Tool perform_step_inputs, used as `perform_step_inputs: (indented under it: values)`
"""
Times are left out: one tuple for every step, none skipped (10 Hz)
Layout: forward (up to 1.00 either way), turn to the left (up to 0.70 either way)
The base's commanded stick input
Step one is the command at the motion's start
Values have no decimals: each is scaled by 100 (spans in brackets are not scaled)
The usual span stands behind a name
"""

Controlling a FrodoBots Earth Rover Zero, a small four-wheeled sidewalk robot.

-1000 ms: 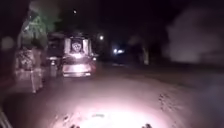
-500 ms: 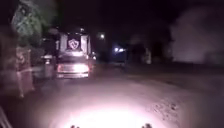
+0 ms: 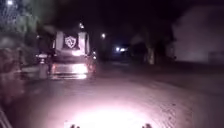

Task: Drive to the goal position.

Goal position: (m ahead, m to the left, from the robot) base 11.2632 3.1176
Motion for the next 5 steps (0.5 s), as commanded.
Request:
perform_step_inputs:
  values:
    - [100,0]
    - [100,0]
    - [100,0]
    - [100,0]
    - [100,0]
